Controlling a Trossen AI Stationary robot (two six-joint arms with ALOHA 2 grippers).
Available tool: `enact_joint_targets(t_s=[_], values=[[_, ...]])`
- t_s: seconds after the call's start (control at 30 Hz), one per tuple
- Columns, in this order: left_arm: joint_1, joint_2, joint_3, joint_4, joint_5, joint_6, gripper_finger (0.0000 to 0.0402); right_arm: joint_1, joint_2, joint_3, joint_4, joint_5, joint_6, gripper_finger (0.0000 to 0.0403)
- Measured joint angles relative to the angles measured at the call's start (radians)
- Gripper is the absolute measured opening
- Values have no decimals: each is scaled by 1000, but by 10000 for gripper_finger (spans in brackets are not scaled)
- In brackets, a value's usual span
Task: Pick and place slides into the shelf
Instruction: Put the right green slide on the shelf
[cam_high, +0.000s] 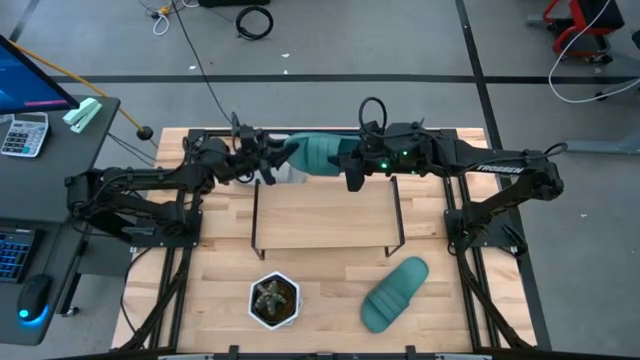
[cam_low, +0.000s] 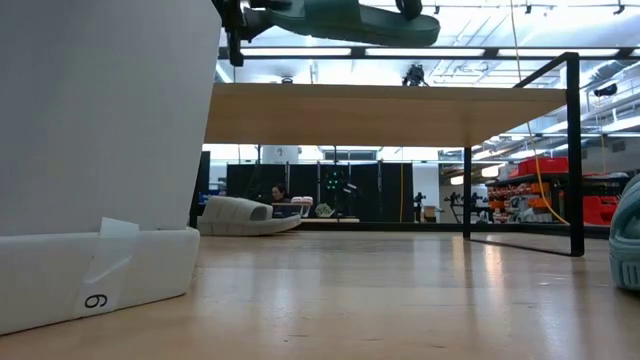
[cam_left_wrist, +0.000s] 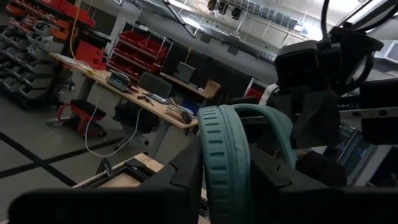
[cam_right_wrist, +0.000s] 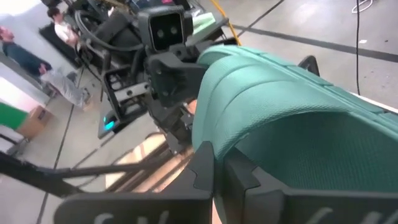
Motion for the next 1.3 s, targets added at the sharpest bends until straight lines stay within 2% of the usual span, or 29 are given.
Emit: enact_joint_targets(t_s=[0.1,0.3,0.83,1.1,1.23,1.3], values=[[-10,-1,-1,-4,9,0,115,0,-2,0,-58,-9,-20,10],[-31,-1,-1,30,115,0,139,-20,-21,0,-146,-4,-60,10],[-53,-2,-1,44,130,-8,244,-71,-47,0,-195,-17,-116,9],[-53,-10,0,43,130,-8,258,-101,-71,0,-401,-180,-192,9],[-51,-19,1,37,130,-8,253,-118,-77,0,-468,-338,-280,9],[-51,-20,1,40,134,-9,253,-131,-77,0,-471,-464,-326,9]])
